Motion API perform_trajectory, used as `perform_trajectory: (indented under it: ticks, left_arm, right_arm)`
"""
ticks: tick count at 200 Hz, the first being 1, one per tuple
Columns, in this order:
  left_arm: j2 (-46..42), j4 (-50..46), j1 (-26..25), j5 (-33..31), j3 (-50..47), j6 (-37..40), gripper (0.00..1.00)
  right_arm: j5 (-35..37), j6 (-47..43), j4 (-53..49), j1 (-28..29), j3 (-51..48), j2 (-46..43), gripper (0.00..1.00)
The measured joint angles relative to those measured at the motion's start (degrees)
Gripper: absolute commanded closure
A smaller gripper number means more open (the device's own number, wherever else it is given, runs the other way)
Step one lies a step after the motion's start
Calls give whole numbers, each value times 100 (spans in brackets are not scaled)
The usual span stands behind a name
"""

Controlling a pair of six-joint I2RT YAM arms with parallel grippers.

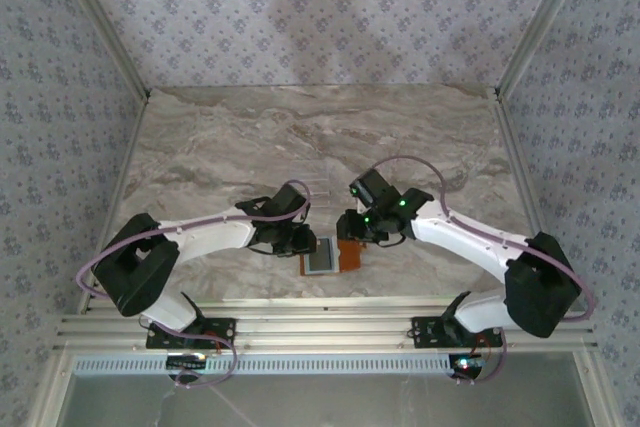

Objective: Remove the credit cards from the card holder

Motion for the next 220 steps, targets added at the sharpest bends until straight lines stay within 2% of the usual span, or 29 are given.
perform_trajectory:
  ticks: [35,73,136,184,220]
  left_arm:
    - [33,37,0,22,0,0,80]
    - [179,44,0,17,0,2,82]
    - [258,61,0,17,0,4,83]
    - [271,66,0,17,0,4,83]
    - [278,68,0,20,0,4,84]
  right_arm:
    - [-442,85,201,120,227,286,65]
    - [-673,79,542,219,328,1012,75]
    - [-929,-173,1305,-28,-385,1270,85]
    - [-1222,-184,1873,-177,-739,1419,87]
    - [-1408,-175,2243,-243,-920,1480,84]
